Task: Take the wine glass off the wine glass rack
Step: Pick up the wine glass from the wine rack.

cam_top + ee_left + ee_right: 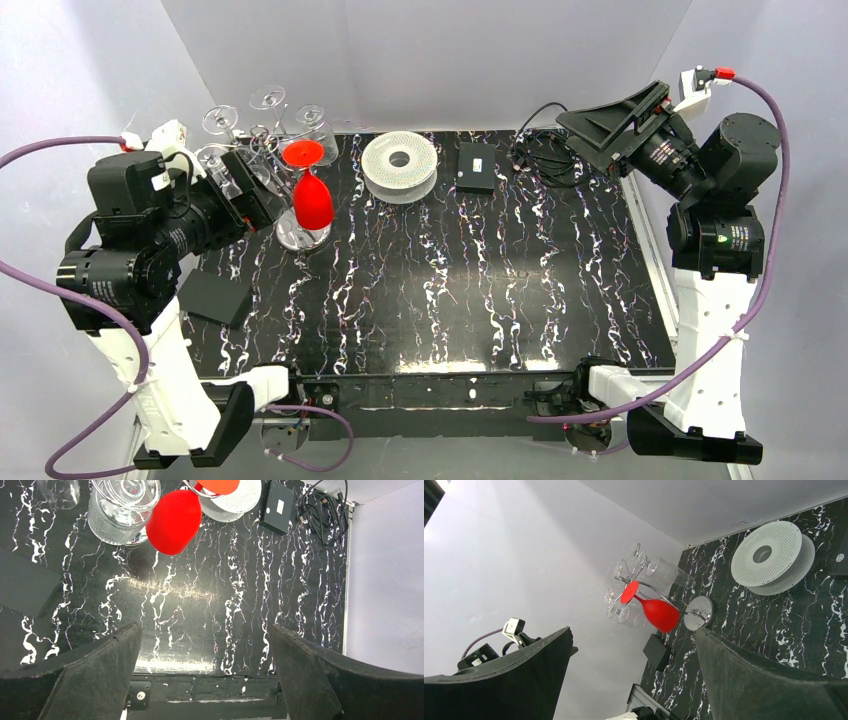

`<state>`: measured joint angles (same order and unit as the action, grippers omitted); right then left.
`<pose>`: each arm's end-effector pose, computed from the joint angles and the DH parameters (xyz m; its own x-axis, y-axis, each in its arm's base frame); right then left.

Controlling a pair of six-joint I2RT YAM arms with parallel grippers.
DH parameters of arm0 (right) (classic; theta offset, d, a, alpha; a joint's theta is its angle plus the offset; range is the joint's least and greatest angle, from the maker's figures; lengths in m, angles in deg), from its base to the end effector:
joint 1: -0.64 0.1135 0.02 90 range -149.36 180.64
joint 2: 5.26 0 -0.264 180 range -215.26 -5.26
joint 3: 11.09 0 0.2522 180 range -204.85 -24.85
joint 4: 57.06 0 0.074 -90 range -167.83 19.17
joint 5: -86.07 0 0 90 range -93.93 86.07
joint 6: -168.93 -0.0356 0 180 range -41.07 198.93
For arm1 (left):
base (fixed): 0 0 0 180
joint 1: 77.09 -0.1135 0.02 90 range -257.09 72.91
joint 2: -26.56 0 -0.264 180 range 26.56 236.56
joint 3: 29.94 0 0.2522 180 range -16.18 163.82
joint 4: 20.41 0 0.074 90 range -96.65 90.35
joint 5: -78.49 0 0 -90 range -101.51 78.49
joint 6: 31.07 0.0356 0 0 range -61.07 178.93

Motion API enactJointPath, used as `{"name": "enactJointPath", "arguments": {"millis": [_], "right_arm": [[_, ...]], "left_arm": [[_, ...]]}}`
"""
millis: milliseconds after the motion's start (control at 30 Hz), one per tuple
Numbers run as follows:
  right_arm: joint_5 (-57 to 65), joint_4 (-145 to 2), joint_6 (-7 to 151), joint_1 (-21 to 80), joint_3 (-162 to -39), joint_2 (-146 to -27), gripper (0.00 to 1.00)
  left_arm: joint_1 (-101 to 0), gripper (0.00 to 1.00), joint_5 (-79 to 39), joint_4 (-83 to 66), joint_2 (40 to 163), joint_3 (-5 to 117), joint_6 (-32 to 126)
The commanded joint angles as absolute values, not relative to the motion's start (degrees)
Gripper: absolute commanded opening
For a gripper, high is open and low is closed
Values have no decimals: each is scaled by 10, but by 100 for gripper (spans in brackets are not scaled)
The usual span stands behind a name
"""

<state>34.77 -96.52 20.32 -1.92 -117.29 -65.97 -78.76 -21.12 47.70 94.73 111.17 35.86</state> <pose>0.1697 0.0147 0.5343 -0.4458 0.6868 -0.5740 -0.3950 0.4246 0.8147 0.1047 -0.0029 0.6089 0.0235 -0.3858 -0.9223 0.1595 0.9122 -0.3775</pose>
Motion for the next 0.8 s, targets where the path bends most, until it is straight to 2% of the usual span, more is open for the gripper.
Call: {"name": "enactJointPath", "arguments": {"millis": [0,233,533,767], "right_arm": [[348,-936,216,-22,-1170,-640,100],[343,-1007,250,-21,-1209,-650,100],[359,-1037,283,-18,-1252,-671,100],[361,-1043,299,-17,-1250,-676,100]], "left_arm": [[-788,100,-202,608,965,1128,372],[-782,100,-189,621,980,1143,391],[-782,100,-245,610,1051,1234,375],[-780,100,-286,586,1095,1261,373]]}}
